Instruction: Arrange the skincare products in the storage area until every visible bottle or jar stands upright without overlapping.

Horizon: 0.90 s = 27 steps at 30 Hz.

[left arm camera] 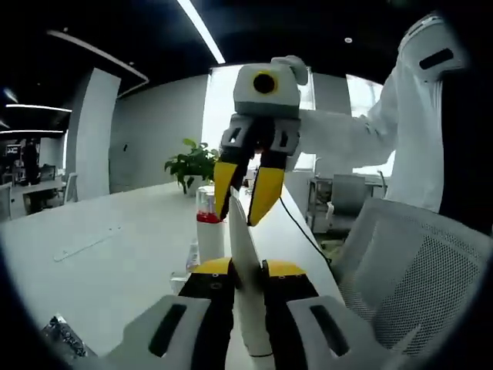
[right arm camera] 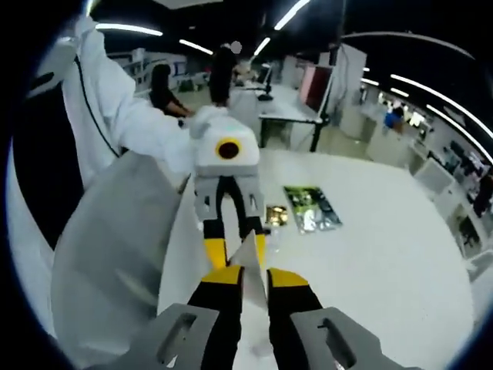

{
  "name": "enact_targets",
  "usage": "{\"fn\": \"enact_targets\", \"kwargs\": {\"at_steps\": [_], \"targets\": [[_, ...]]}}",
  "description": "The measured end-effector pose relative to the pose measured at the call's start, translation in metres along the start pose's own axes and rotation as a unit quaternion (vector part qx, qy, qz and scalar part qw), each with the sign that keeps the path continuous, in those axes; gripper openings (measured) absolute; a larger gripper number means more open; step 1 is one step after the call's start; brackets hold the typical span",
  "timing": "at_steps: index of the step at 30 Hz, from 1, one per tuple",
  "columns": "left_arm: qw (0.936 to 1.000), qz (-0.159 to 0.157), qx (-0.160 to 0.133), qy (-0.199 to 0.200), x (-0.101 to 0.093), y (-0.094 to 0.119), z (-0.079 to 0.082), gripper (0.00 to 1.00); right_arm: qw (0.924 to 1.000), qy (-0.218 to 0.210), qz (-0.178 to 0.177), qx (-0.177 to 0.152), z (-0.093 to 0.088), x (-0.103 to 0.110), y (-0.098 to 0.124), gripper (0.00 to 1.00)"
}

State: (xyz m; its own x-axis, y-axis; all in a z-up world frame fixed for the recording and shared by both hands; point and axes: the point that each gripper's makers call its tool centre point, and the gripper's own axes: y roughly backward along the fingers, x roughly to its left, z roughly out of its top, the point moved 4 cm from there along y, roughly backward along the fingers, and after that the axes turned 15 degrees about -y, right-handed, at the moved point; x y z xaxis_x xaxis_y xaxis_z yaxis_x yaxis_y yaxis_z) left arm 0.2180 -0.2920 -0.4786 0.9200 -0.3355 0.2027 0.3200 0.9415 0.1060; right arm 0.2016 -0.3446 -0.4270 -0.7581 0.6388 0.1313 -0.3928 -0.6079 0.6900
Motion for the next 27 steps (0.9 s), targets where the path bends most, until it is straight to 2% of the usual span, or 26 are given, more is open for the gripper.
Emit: {"fn": "enact_targets", "kwargs": {"at_steps": [2, 4, 7, 10, 11, 13, 20, 23, 27], "targets": [[1.0, -0.003, 0.0, -0.003, -0.002, 0.001, 0.001, 0.08, 0.9996, 0.016, 0.022, 0.007, 0.001, 0.003, -0.001, 0.0], [0.9999, -0.009, -0.001, -0.005, -0.004, 0.002, 0.002, 0.08, 0.9989, 0.008, 0.041, 0.02, 0.001, 0.007, -0.001, 0.0], [0.9998, -0.016, 0.002, -0.014, -0.007, 0.002, 0.002, 0.08, 0.9982, 0.018, 0.045, 0.036, 0.002, 0.01, -0.001, 0.0], [0.9997, -0.018, 0.007, -0.012, -0.008, 0.003, 0.003, 0.09, 0.9981, 0.019, 0.043, 0.04, 0.003, 0.015, -0.003, 0.0], [0.9999, -0.011, 0.003, 0.007, -0.006, 0.004, 0.005, 0.09, 0.998, 0.036, 0.039, 0.036, 0.005, 0.017, -0.004, 0.0], [0.9998, -0.017, -0.001, 0.005, -0.006, 0.006, 0.006, 0.1, 0.998, 0.031, 0.035, 0.042, 0.006, 0.023, -0.005, 0.0], [0.9999, -0.016, 0.004, 0.004, -0.007, 0.003, 0.007, 0.12, 0.9956, 0.058, 0.031, 0.068, 0.006, 0.023, -0.003, 0.0], [0.9999, -0.012, 0.008, 0.008, -0.003, 0.002, 0.004, 0.18, 0.9945, 0.06, 0.031, 0.08, 0.006, 0.024, -0.002, 0.0], [0.9991, -0.021, 0.038, -0.006, -0.005, 0.001, 0.0, 0.23, 0.9934, 0.065, 0.031, 0.089, 0.007, 0.026, -0.002, 0.0]]}}
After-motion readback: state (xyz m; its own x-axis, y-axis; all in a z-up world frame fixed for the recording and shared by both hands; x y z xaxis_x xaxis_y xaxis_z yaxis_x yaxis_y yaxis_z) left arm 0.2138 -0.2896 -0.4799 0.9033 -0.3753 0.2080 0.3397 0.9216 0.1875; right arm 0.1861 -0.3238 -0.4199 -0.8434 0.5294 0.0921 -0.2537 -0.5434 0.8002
